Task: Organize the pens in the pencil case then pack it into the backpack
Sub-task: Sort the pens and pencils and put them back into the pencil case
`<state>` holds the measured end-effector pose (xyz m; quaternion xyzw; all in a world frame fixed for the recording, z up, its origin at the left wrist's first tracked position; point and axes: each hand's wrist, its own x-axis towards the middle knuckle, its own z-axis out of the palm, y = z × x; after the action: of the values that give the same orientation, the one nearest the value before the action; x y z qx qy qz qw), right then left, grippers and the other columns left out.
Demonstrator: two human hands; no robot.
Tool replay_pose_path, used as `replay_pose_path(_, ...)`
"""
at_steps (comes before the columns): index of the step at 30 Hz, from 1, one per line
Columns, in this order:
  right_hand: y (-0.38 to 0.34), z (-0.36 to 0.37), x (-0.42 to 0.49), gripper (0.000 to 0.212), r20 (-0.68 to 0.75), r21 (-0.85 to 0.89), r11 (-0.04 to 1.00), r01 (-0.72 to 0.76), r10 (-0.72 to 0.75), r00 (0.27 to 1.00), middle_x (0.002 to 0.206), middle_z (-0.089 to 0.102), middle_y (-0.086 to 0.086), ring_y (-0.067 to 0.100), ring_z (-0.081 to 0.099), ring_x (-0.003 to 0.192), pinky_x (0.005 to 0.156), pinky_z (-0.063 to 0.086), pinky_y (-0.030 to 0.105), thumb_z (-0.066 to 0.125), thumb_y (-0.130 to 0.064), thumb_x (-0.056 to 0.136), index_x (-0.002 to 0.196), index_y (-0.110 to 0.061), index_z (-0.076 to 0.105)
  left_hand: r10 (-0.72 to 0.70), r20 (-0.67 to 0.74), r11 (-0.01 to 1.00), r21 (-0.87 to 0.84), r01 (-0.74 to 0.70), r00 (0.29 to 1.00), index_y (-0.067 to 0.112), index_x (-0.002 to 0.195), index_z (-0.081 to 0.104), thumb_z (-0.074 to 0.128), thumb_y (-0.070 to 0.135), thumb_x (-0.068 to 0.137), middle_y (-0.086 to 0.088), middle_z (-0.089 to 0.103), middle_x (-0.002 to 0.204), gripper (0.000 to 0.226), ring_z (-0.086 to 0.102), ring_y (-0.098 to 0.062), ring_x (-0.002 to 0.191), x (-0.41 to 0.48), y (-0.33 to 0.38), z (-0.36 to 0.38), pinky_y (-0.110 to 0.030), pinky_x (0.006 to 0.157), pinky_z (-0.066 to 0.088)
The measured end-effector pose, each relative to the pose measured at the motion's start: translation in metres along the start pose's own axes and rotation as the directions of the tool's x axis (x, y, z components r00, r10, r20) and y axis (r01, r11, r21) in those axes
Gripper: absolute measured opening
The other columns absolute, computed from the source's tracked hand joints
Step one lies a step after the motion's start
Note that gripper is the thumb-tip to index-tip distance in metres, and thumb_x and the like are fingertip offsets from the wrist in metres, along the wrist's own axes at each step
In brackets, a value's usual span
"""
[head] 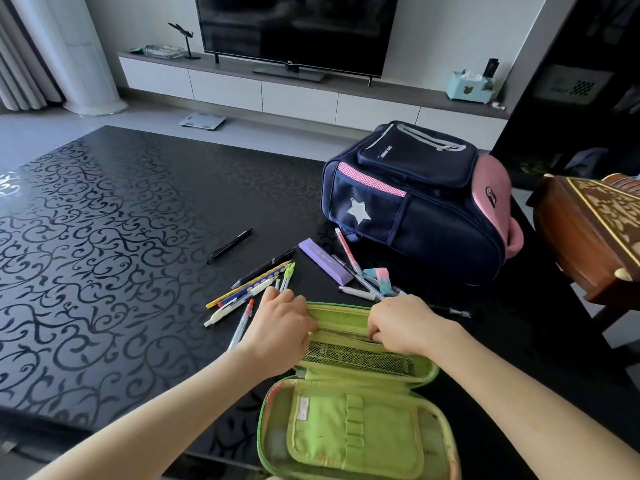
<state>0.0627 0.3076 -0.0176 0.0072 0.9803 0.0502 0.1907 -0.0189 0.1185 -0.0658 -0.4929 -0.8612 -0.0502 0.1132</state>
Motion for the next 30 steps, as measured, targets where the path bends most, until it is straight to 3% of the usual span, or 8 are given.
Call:
replay_pose_path(5,-0.012,-0.003,0.008,0.027,-0.302,0.113,0.993,-0.042,0.074,0.950,0.084,0.067,-0.003,0.024,0.058,0.089,0.068,0.028,0.028,0.043,-0.014,0.091,0.088,-0.021,0.069,-0.332,-0.074,0.942,-0.087,0.325,0.940,0.016,0.061,0.064,0.062,0.010,0.063,-0.003,0.055,0.062,0.006,0.057,-0.029,0.060,0.006,-0.022,-0.003,-0.029,0.056,0.035)
replay_pose_path(8,-0.022,-0.006,0.013,0.030,-0.398,0.170,0.984,-0.055,0.119,0.909,0.078,0.067,-0.002,0.024,0.058,0.086,0.071,0.022,0.028,0.039,-0.014,0.092,0.084,-0.020,0.067,-0.556,0.143,0.809,-0.133,0.573,0.819,0.008,0.067,0.051,0.053,0.025,0.086,-0.008,0.055,0.072,0.026,0.059,-0.033,0.078,0.017,-0.038,0.001,-0.029,0.060,0.035)
replay_pose_path(12,-0.029,-0.005,0.013,0.027,-0.400,0.280,0.959,-0.033,0.148,0.904,0.082,0.069,-0.002,0.021,0.055,0.075,0.061,0.031,0.028,0.042,-0.019,0.092,0.087,-0.020,0.068,-0.574,0.324,0.774,-0.085,0.628,0.752,0.013,0.053,0.033,0.061,0.038,0.084,0.000,0.045,0.062,0.049,0.058,-0.028,0.074,0.038,-0.037,0.000,-0.028,0.057,0.037)
replay_pose_path(17,-0.024,0.000,0.000,0.027,-0.366,0.359,0.932,-0.045,0.185,0.912,0.069,0.066,0.000,0.020,0.057,0.064,0.061,0.046,0.029,0.043,-0.019,0.091,0.080,-0.019,0.067,-0.499,0.419,0.840,0.021,0.541,0.758,0.009,0.080,0.054,0.055,0.012,0.083,-0.007,0.057,0.084,0.004,0.062,-0.028,0.089,0.057,-0.029,-0.017,-0.033,0.073,0.051)
replay_pose_path(21,-0.014,0.001,-0.014,0.020,-0.370,0.511,0.854,-0.093,0.316,0.874,0.079,0.069,-0.007,0.013,0.060,0.074,0.066,0.045,0.026,0.050,-0.025,0.092,0.098,-0.024,0.069,-0.475,0.412,0.822,-0.108,0.559,0.778,0.011,0.051,0.037,0.062,0.018,0.074,-0.001,0.034,0.052,0.034,0.041,-0.023,0.055,0.057,-0.036,-0.020,-0.026,0.045,0.034)
replay_pose_path(24,-0.008,0.001,-0.018,0.027,-0.402,0.604,0.794,-0.063,0.372,0.836,0.088,0.066,-0.010,0.010,0.057,0.076,0.071,0.043,0.026,0.053,-0.028,0.092,0.116,-0.024,0.063,-0.437,0.341,0.758,-0.359,0.545,0.833,0.012,0.054,0.055,0.069,0.022,0.071,0.000,0.043,0.052,0.024,0.039,-0.019,0.048,0.051,-0.042,-0.029,-0.024,0.046,0.031)
replay_pose_path(27,-0.008,-0.003,-0.016,0.033,-0.327,0.791,0.611,0.016,0.401,0.856,0.096,0.066,-0.012,0.013,0.063,0.086,0.079,0.047,0.030,0.052,-0.033,0.093,0.124,-0.024,0.058,-0.256,0.250,0.799,-0.488,0.350,0.934,0.017,0.076,0.066,0.072,0.025,0.072,0.012,0.056,0.063,0.011,0.051,-0.009,0.059,0.043,-0.029,-0.047,-0.019,0.055,0.040)
replay_pose_path(30,-0.006,-0.006,-0.018,0.021,-0.218,0.906,0.420,0.053,0.356,0.909,0.082,0.068,0.001,0.013,0.060,0.067,0.057,0.045,0.025,0.055,-0.027,0.093,0.102,-0.014,0.069,-0.087,0.170,0.872,-0.463,0.157,0.982,0.016,0.082,0.065,0.068,0.025,0.074,0.009,0.056,0.068,0.013,0.052,-0.013,0.065,0.039,-0.003,-0.053,-0.027,0.062,0.044)
